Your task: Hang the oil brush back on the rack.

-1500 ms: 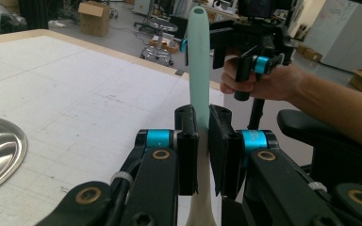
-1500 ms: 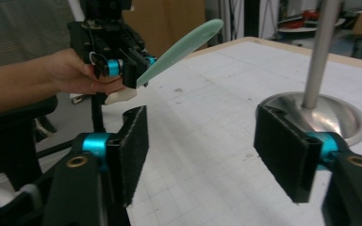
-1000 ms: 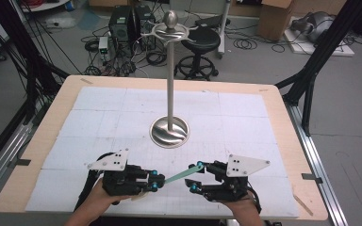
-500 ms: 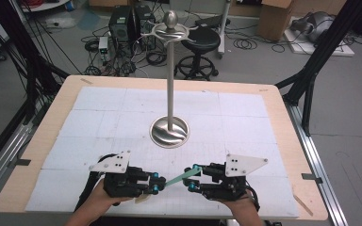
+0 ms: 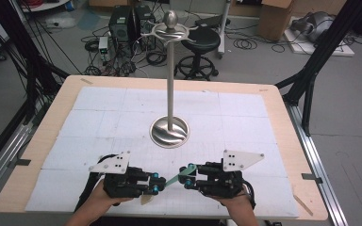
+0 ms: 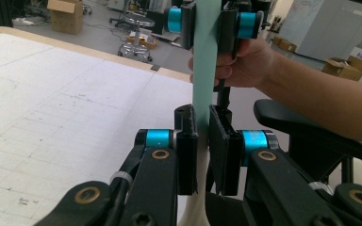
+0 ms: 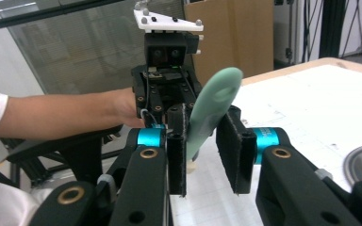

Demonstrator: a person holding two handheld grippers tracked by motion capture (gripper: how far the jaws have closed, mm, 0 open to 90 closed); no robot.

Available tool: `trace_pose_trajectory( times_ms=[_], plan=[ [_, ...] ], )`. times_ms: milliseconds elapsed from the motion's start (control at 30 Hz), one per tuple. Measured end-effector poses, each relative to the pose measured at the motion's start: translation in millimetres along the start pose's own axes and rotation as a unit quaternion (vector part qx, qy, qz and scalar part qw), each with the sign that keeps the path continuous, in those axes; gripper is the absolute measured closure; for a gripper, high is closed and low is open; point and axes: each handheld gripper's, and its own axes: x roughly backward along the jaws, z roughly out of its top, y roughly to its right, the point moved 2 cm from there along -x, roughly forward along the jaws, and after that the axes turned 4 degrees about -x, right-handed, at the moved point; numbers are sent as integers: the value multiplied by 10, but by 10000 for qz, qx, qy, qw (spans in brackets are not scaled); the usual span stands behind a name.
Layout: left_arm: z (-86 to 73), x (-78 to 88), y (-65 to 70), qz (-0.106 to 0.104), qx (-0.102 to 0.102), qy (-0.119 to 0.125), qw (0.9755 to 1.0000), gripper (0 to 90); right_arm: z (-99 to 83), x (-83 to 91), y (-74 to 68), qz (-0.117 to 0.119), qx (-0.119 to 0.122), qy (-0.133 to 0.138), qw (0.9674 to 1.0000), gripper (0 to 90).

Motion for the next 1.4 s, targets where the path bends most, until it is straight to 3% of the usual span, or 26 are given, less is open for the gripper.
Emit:
trace_pose_trajectory(
  times_ms=[167, 367, 433, 500, 633, 767, 900, 1033, 1200, 1400],
  plan=[
    [0, 3, -3, 18, -25, -11, 10000, 811, 50, -25, -26, -38, -222, -100, 9997, 761],
    [1, 9, 8, 50, -77, -24, 10000, 809, 114, -61, -64, -119, -209, -281, 9993, 769],
    [5, 19, 1, 155, -45, -8, 9999, 791, 129, -65, -71, -131, -180, -306, 9993, 770],
    [16, 42, -28, 264, 124, 11, 9996, 599, 144, -58, -68, -164, -152, -327, 9992, 770],
    [32, 86, -33, 293, 106, 104, 9995, 513, 168, -26, -49, -147, -138, -355, 9992, 774],
    [18, 48, -19, 178, 43, -28, 9998, 468, 208, -40, -36, 22, -87, -407, 9991, 787],
    [19, -8, -1, 92, 2, -59, 9999, 461, 254, -90, -46, 215, -72, -421, 9989, 802],
    [23, -89, 36, -126, -50, -77, 9999, 486, 306, -158, -60, 344, -9, -423, 9985, 821],
    [31, -149, 55, -179, -98, -38, 9998, 495, 372, -233, -68, 455, 18, -348, 9984, 824],
    [35, -171, 69, -169, -231, -6, 9996, 683, 411, -302, -72, 598, 35, -177, 9980, 824]
  ],
)
